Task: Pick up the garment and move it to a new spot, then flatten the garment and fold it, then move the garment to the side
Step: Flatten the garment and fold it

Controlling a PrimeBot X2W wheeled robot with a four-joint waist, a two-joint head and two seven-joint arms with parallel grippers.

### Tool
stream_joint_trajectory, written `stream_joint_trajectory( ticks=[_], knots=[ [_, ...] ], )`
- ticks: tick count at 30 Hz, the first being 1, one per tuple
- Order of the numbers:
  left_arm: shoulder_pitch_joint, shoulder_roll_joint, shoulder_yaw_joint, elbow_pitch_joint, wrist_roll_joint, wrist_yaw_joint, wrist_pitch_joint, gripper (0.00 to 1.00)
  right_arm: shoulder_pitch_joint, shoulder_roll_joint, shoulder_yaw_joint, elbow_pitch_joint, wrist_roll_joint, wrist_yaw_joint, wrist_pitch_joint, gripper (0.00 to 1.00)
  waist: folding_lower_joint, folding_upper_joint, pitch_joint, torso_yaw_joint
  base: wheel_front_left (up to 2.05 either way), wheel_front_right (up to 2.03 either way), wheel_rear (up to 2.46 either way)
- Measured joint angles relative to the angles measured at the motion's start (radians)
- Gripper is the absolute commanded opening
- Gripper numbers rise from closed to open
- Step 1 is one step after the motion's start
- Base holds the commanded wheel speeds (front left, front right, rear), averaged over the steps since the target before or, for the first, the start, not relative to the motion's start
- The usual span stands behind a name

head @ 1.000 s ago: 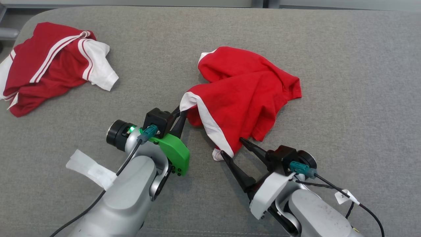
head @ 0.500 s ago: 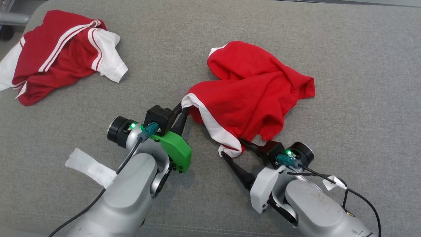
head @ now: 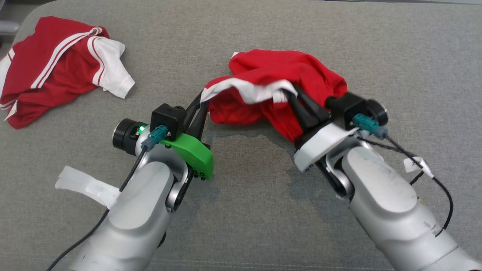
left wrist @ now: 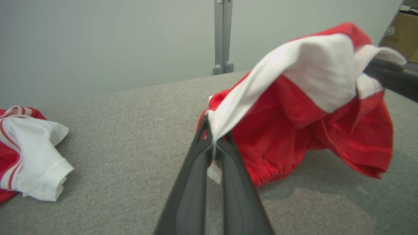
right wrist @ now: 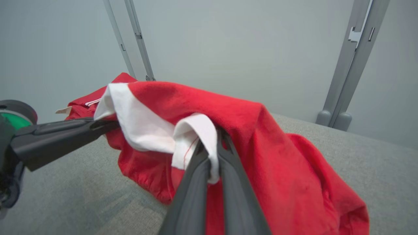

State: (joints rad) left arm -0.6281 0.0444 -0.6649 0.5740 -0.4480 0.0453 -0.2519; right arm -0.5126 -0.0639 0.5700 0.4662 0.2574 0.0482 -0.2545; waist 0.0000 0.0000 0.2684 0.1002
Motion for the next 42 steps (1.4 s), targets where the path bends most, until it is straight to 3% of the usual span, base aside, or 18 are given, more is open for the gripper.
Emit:
stream_joint_trajectory(
  ticks=[6,13,16,22,28,31,35,38,42],
  knots=[
    [-0.023,0.012,0.052,-0.085,0.044,0.008,0.0,0.0,-0.085,-0.065,-0.134,-0.199,-0.03,-0.059,0.0,0.0,0.0,0.0,-0.011,-0.042,0.0,0.0,0.0],
    [-0.106,0.027,0.088,-0.254,0.138,0.026,-0.001,0.0,-0.116,-0.108,-0.209,-0.37,-0.089,-0.094,-0.001,0.0,0.0,0.0,-0.034,-0.096,0.0,0.0,0.0],
    [-0.118,0.036,0.099,-0.31,0.17,0.03,-0.002,0.0,-0.115,-0.128,-0.217,-0.416,-0.096,-0.094,-0.001,0.0,0.0,0.0,-0.046,-0.115,0.0,0.0,0.0],
    [-0.133,0.047,0.092,-0.351,0.191,0.031,-0.006,0.0,-0.113,-0.145,-0.217,-0.457,-0.099,-0.064,-0.002,0.0,0.0,0.0,-0.07,-0.135,0.0,0.0,0.0],
    [-0.204,0.135,0.107,-0.195,0.2,0.006,0.024,0.0,-0.186,-0.172,-0.161,-0.225,-0.108,0.023,-0.001,0.0,0.0,0.0,-0.07,-0.151,0.0,0.0,0.0],
    [-0.266,0.113,0.122,-0.192,0.197,-0.001,0.024,0.0,-0.292,-0.175,-0.188,-0.207,-0.136,0.017,-0.001,0.0,0.0,0.0,-0.066,-0.155,0.0,0.0,0.0],
    [-0.373,0.072,0.176,-0.271,0.196,0.017,-0.002,0.0,-0.488,-0.19,-0.233,-0.351,-0.197,-0.006,-0.002,0.0,0.0,0.0,-0.058,-0.145,0.0,0.0,0.0],
    [-0.318,0.06,0.161,-0.272,0.185,0.018,-0.006,0.0,-0.431,-0.197,-0.215,-0.353,-0.197,-0.001,-0.009,0.0,0.0,0.0,-0.058,-0.133,0.0,0.0,0.0],
    [-0.096,0.039,0.097,-0.212,0.148,0.018,-0.003,0.0,-0.177,-0.206,-0.155,-0.247,-0.166,0.025,-0.008,0.0,0.0,0.0,-0.055,-0.115,0.0,0.0,0.0]
  ],
)
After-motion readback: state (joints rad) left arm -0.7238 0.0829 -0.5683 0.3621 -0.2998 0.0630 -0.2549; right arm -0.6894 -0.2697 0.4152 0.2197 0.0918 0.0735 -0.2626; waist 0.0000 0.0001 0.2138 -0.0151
